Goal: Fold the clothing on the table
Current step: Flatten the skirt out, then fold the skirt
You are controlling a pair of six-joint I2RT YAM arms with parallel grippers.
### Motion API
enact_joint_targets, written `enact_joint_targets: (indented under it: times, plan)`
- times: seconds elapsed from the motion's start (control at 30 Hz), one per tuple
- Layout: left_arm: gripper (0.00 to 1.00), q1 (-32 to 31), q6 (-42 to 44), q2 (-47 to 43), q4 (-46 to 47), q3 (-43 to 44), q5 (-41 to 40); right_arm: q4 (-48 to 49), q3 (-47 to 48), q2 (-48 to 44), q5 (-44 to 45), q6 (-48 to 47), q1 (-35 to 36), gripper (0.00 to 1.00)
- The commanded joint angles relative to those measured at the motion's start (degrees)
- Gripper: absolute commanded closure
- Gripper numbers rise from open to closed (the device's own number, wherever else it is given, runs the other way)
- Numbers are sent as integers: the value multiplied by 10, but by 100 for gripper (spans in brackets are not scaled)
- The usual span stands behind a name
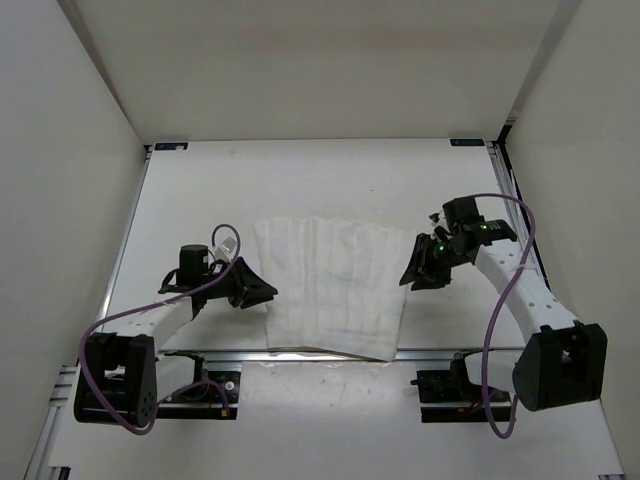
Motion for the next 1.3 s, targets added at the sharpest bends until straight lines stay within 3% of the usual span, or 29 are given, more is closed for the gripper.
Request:
enact_joint_targets:
  times: [0.0, 0.1, 0.3, 0.73, 0.87, 0.93, 0.97, 1.27]
  plan:
    - [58, -9, 47, -9, -56, 3, -22, -69, 0, 14, 22, -12, 20, 58]
    - [58, -22, 120, -10, -183, 27, -135, -90, -35, 7, 22, -18, 38, 56]
    - [53, -51, 198, -25, -304, 64, -284, -56, -114, -3, -11, 3, 53, 54]
    - [53, -123, 144, 10, -236, -7, -235, -9, -137, 25, -22, 25, 51, 54]
    - [66, -141, 122, 31, -186, -33, -218, 10, -145, 48, -31, 33, 54, 55]
    - [83, -144, 107, 40, -160, -38, -213, 25, -144, 60, -34, 34, 48, 55]
    - [100, -144, 102, 50, -150, -41, -218, 29, -143, 66, -31, 33, 45, 55]
    - [100, -143, 73, 150, -74, 53, -235, 84, -118, 141, -19, 35, 39, 56]
